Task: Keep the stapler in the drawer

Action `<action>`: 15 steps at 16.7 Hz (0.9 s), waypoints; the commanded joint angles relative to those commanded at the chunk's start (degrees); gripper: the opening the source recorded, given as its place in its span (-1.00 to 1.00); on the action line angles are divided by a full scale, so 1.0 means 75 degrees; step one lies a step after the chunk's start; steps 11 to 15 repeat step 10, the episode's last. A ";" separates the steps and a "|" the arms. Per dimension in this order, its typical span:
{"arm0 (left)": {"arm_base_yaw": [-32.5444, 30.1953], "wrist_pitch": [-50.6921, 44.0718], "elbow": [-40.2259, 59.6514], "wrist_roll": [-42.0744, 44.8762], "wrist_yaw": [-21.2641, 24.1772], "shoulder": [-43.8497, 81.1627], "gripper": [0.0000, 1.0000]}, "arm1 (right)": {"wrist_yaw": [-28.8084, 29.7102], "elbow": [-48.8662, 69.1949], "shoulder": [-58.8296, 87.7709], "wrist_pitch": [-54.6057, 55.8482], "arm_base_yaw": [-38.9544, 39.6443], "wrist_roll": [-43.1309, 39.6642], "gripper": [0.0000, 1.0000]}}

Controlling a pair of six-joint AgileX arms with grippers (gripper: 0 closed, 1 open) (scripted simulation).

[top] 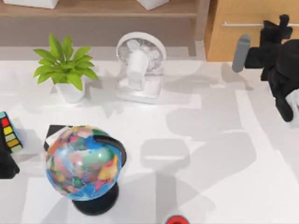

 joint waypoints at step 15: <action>0.0000 0.0000 0.0000 0.0000 0.0000 0.0000 1.00 | 0.0000 0.0000 0.0000 0.0000 0.0000 0.0000 1.00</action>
